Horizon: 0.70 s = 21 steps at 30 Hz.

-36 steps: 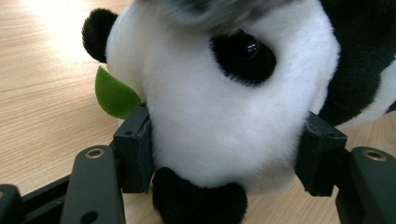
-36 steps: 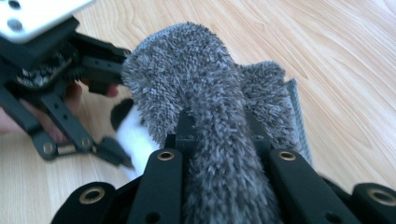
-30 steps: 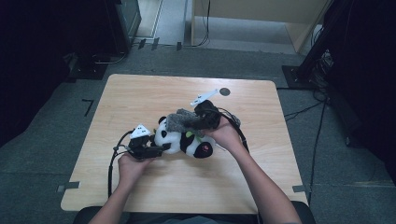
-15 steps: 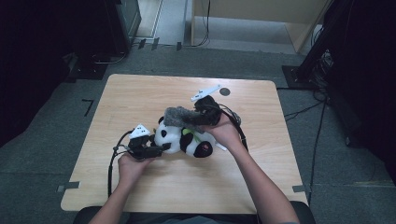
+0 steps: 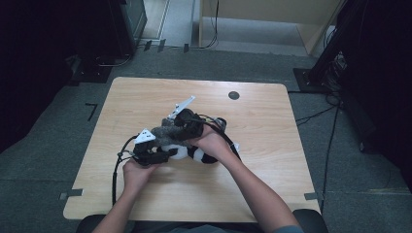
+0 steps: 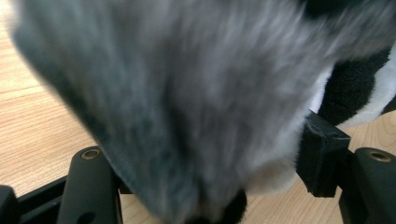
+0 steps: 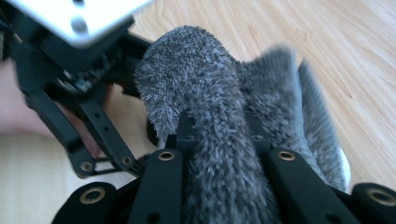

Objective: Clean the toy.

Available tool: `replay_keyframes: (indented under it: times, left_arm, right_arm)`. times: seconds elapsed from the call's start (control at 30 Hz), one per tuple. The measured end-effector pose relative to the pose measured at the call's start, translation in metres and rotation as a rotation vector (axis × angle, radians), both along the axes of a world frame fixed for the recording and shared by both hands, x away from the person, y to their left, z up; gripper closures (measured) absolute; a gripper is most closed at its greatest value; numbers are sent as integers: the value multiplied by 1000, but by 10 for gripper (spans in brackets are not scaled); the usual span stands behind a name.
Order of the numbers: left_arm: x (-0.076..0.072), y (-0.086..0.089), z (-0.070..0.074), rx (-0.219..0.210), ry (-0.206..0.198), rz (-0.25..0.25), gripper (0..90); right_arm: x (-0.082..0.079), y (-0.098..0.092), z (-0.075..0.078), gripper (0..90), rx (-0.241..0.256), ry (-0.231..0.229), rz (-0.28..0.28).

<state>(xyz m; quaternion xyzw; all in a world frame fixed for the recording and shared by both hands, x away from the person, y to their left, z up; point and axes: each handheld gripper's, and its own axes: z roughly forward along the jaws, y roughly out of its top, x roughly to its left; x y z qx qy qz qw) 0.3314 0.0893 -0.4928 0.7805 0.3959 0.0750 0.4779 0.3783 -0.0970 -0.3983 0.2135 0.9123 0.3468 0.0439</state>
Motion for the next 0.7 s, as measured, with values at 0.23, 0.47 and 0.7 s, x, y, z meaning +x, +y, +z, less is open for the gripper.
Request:
replay_keyframes:
  times: [0.23,0.47,0.7]
  left_arm:
    - [1,-1,0,2,3,8,347]
    - [1,0,0,2,-1,5,346]
    - [0,-1,0,-4,-1,7,344]
  right_arm:
    - [5,-14,3,752,-9,-35,-25]
    - [26,-37,2,746,36,22,-127]
    - [43,-56,-10,756,24,40,-215]
